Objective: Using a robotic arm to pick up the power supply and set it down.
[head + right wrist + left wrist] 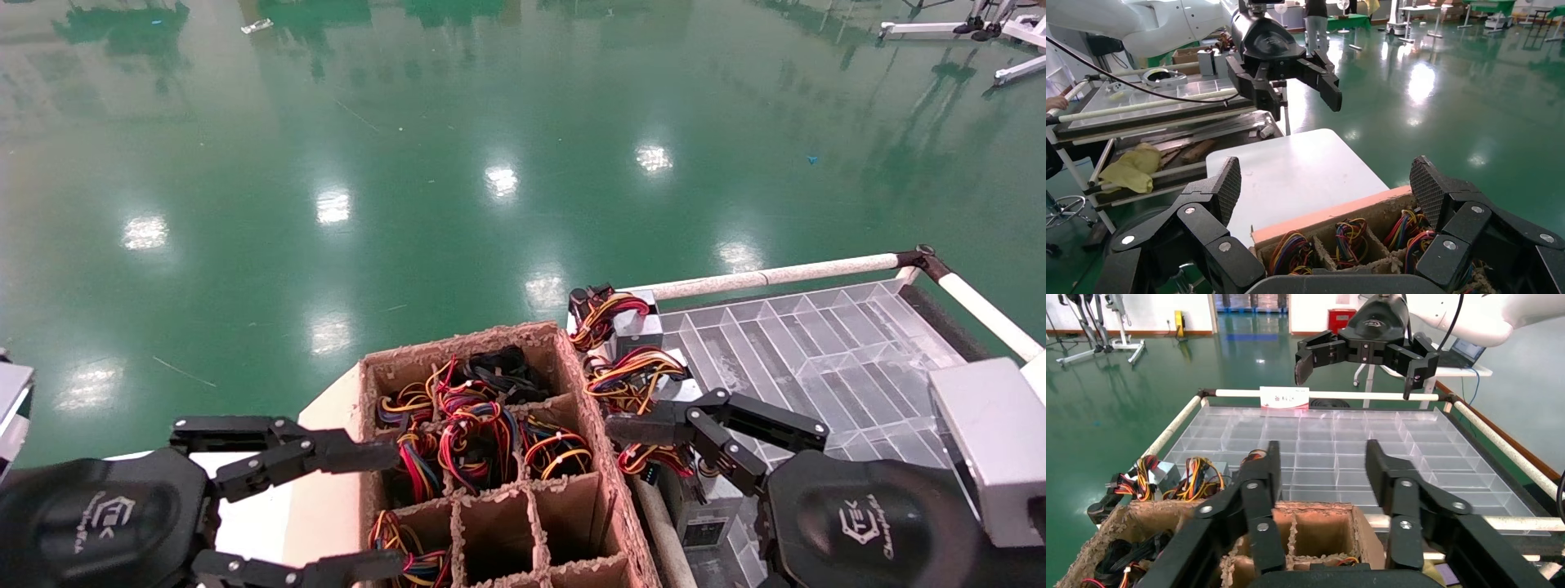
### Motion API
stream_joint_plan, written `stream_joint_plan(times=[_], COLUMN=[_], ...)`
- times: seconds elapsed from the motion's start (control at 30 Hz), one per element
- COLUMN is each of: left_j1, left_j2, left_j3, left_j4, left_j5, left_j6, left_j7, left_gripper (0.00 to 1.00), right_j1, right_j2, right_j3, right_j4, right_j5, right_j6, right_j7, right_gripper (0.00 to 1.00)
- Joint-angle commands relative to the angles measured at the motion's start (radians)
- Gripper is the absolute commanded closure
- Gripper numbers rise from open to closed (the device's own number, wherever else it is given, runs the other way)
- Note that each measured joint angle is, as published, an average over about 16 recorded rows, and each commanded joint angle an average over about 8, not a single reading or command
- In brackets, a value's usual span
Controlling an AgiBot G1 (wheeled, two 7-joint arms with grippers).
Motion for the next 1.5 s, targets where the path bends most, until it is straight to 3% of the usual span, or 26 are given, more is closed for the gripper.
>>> stream_joint_plan(times=[0.03,0.43,0.53,0.63,0.73,0.8,0.87,0.93,1.5], left_j1=[0.000,0.000,0.000,0.000,0.000,0.000,0.000,0.000,0.000], left_j2=[0.000,0.000,0.000,0.000,0.000,0.000,0.000,0.000,0.000], left_j3=[0.000,0.000,0.000,0.001,0.001,0.001,0.001,0.001,0.001], left_j4=[0.000,0.000,0.000,0.000,0.000,0.000,0.000,0.000,0.000], left_j5=[0.000,0.000,0.000,0.000,0.000,0.000,0.000,0.000,-0.001], left_j6=[0.000,0.000,0.000,0.000,0.000,0.000,0.000,0.000,0.000], left_j7=[0.000,0.000,0.000,0.000,0.000,0.000,0.000,0.000,0.001], left_gripper=[1.00,1.00,1.00,0.90,0.54,0.29,0.08,0.00,0.00], right_j1=[-0.003,-0.013,-0.001,0.016,0.040,0.058,0.076,0.090,0.139], right_j2=[0.001,0.005,-0.019,-0.050,-0.087,-0.111,-0.134,-0.152,-0.215], right_j3=[-0.002,-0.095,-0.127,-0.160,-0.194,-0.215,-0.234,-0.248,-0.298], right_j4=[-0.002,0.047,0.048,0.048,0.047,0.047,0.046,0.044,0.034], right_j5=[-0.004,-0.208,-0.260,-0.308,-0.356,-0.385,-0.412,-0.434,-0.531], right_j6=[0.001,0.043,0.039,0.030,0.019,0.013,0.009,0.009,0.029], right_j7=[0.000,0.039,0.047,0.055,0.067,0.078,0.089,0.100,0.146], right_gripper=[0.00,0.01,0.23,0.60,0.92,1.00,1.00,1.00,1.00])
